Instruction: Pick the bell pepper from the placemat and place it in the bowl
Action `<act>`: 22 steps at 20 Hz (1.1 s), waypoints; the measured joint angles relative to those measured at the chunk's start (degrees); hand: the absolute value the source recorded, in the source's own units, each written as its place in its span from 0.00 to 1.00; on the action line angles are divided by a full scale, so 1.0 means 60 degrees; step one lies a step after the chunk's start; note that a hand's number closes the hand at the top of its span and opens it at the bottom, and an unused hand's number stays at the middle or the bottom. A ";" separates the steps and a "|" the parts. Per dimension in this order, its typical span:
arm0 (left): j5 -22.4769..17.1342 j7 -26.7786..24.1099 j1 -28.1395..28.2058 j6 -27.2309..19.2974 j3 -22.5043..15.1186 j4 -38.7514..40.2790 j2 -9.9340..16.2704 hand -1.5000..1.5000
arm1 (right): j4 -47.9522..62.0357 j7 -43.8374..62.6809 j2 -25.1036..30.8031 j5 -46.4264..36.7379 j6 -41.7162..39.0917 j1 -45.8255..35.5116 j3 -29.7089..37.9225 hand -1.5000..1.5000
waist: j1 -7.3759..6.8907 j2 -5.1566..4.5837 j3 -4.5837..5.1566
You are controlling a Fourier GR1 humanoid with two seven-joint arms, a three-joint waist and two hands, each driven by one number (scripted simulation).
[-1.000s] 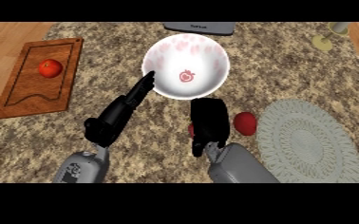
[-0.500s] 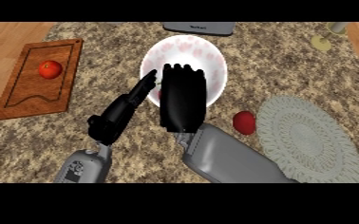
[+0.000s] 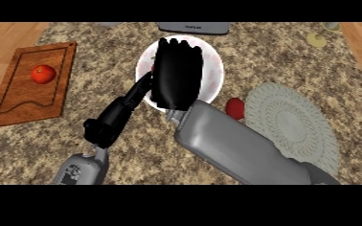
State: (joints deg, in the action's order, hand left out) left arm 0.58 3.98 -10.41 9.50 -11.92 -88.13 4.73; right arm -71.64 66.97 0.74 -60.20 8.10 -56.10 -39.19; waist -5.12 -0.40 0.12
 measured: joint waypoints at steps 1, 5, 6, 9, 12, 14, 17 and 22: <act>0.0014 -0.0013 0.0016 -0.0025 0.0002 -0.0008 -0.0017 0.50 | 0.0243 0.0048 0.0005 -0.0034 0.0059 -0.0106 -0.0062 1.00 | 0.0037 0.0001 0.0000; -0.0036 0.0031 0.0088 -0.0088 0.0131 -0.0101 -0.0012 0.50 | 0.1361 -0.0001 0.0004 -0.0594 0.0331 -0.0564 0.0104 1.00 | 0.0240 0.0007 -0.0004; -0.0035 0.0042 0.0056 -0.0091 0.0131 -0.0066 -0.0032 0.50 | 0.1661 -0.0007 0.0006 -0.0724 0.0436 -0.0701 0.0136 1.00 | 0.0246 -0.0005 -0.0004; -0.0062 -0.0018 0.0125 -0.0076 0.0193 -0.0090 -0.0016 0.50 | 0.2359 -0.0077 0.0002 -0.0981 0.0767 -0.0735 0.0130 1.00 | 0.0332 -0.0004 -0.0007; -0.0015 -0.0038 0.0217 -0.0094 0.0244 -0.0119 0.0043 0.50 | 0.3050 -0.0364 -0.0019 -0.0575 0.0864 -0.0720 0.0617 1.00 | 0.0411 -0.0011 -0.0011; 0.0007 -0.0164 0.0277 -0.0091 0.0291 -0.0093 0.0086 0.50 | 0.3444 -0.0603 -0.0034 -0.0001 0.0915 -0.0536 0.1098 1.00 | 0.0416 -0.0034 -0.0013; -0.0088 0.0007 0.0181 -0.0031 0.0361 -0.0248 0.0127 0.50 | 0.3711 -0.0898 -0.0056 0.1072 0.1044 -0.0189 0.1659 0.00 | 0.0388 -0.0044 -0.0021; -0.0119 0.0135 0.0269 0.0028 0.0355 -0.0426 0.0120 0.50 | 0.4485 -0.2033 -0.0086 0.2375 0.2079 0.0000 0.2000 0.00 | 0.0398 -0.0043 -0.0024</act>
State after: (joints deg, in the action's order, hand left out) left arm -0.14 4.80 -8.79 9.66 -9.79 -90.69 5.45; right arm -44.73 54.77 0.22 -45.96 20.57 -56.10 -27.19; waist -2.74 -0.66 -0.02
